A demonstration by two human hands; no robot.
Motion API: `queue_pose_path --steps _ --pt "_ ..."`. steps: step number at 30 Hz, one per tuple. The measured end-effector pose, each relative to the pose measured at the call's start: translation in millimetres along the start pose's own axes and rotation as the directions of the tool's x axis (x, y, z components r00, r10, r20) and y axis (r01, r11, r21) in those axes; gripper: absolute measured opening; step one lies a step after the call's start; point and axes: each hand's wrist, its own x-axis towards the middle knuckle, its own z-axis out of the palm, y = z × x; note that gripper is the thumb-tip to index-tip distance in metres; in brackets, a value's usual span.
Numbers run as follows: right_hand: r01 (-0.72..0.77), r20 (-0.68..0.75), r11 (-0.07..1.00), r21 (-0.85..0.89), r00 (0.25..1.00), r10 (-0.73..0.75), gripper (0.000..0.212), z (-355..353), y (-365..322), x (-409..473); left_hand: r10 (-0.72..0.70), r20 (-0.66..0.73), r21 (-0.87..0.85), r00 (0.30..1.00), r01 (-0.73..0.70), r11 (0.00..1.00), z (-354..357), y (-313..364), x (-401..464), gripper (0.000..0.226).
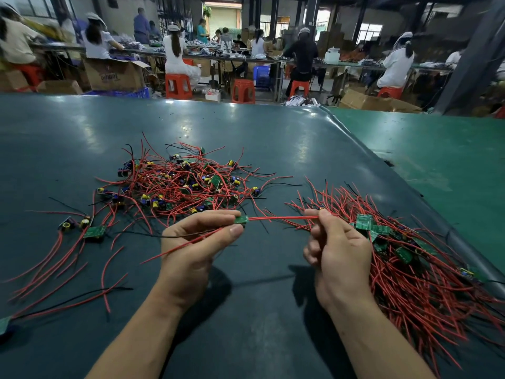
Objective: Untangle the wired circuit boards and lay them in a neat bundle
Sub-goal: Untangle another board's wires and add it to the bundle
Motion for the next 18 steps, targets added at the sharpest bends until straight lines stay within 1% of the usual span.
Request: queue_pose_path --steps 2,3,4,5,6,7,8,9,10,12,13,15,16,18 --pt "0.008 -0.078 0.996 0.089 0.997 -0.001 0.027 -2.1 -3.1 3.7 -0.035 -0.031 -0.146 0.999 0.03 0.989 -2.0 4.4 3.1 0.023" --pt "0.022 -0.12 0.99 0.136 0.993 -0.005 0.027 -4.6 -5.8 6.3 -0.038 -0.053 -0.223 0.998 0.025 0.974 -4.3 6.9 4.9 0.021" --pt "0.04 -0.139 0.988 0.146 0.99 -0.02 0.026 -7.0 -8.1 8.3 -0.038 -0.083 -0.274 0.996 0.014 0.962 -6.2 9.6 6.2 0.02" --pt "0.051 -0.119 0.995 0.09 0.992 -0.04 0.026 -7.5 -9.2 7.4 -0.04 -0.106 -0.291 0.994 0.007 0.957 -7.0 10.9 7.3 0.022" --pt "0.051 -0.047 0.998 -0.024 0.998 -0.052 0.025 -6.5 -6.8 3.9 -0.05 -0.111 -0.291 0.993 0.016 0.957 -5.5 10.6 6.9 0.022" --pt "0.048 0.069 0.987 -0.153 0.997 -0.038 0.023 -3.2 -2.2 -3.0 -0.067 -0.107 -0.281 0.992 0.034 0.959 -2.7 9.4 5.4 0.021" --pt "0.058 0.201 0.965 -0.257 0.98 -0.005 0.019 0.3 3.6 -11.1 -0.085 -0.086 -0.268 0.993 0.06 0.962 1.6 7.6 3.3 0.017" --pt "0.07 0.329 0.948 -0.31 0.943 0.038 0.012 5.2 8.3 -18.9 -0.106 -0.052 -0.245 0.993 0.09 0.965 5.8 5.4 1.5 0.013" --pt "0.09 0.433 0.938 -0.336 0.899 0.069 0.016 8.5 12.5 -25.0 -0.138 -0.014 -0.228 0.99 0.131 0.965 9.0 3.9 0.1 0.023" --pt "0.162 0.571 0.928 -0.335 0.818 0.064 0.029 9.3 16.3 -30.5 -0.209 0.035 -0.207 0.977 0.211 0.955 10.4 0.2 -1.4 0.057" --pt "0.189 0.606 0.931 -0.311 0.795 0.041 0.031 9.0 15.2 -31.0 -0.231 0.05 -0.183 0.972 0.236 0.954 10.2 -0.5 -1.5 0.062" --pt "0.219 0.635 0.943 -0.251 0.773 -0.01 0.024 6.7 12.0 -31.4 -0.229 0.086 -0.095 0.97 0.236 0.967 10.5 -1.5 -1.9 0.057" --pt "0.248 0.632 0.935 -0.254 0.774 -0.034 0.018 6.0 11.2 -32.3 -0.22 0.086 -0.039 0.972 0.224 0.974 11.3 -1.5 -2.1 0.055" --pt "0.328 0.614 0.882 -0.338 0.788 -0.058 0.008 5.3 11.0 -34.5 -0.207 0.064 0.048 0.976 0.204 0.978 10.6 -3.0 -1.3 0.054"
